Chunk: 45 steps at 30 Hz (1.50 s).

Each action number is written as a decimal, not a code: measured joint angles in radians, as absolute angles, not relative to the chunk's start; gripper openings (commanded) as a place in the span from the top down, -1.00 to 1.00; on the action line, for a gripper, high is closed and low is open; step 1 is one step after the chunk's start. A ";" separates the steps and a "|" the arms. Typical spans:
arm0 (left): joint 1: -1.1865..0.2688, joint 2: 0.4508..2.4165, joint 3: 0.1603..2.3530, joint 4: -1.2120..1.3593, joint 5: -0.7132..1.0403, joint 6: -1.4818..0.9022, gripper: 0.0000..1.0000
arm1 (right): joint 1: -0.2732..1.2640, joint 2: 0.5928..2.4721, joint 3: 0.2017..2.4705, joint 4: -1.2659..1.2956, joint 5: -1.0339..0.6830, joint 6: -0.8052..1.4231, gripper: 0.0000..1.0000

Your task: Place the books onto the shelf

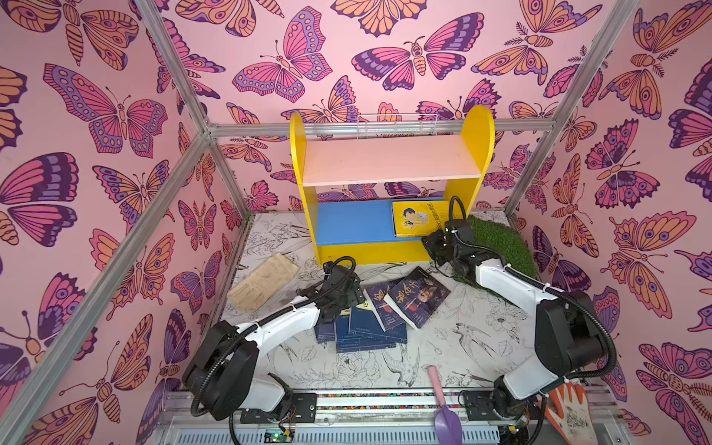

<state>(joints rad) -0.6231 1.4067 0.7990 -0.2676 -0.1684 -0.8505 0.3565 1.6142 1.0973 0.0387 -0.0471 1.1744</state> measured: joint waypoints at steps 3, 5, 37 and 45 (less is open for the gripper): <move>-0.623 1.407 0.799 -0.269 -0.171 -0.850 -0.87 | 0.363 1.615 1.098 0.038 -0.046 1.164 0.71; -0.623 1.407 0.799 -0.271 -0.173 -0.851 -0.87 | 0.369 1.619 1.104 0.035 -0.046 1.156 0.71; -0.627 1.422 0.817 -0.308 -0.173 -0.843 -0.88 | 0.374 1.704 1.215 0.026 -0.004 1.113 0.72; -0.642 1.422 0.843 -0.319 -0.175 -0.802 -0.90 | 0.374 1.601 1.127 0.019 0.001 1.024 0.32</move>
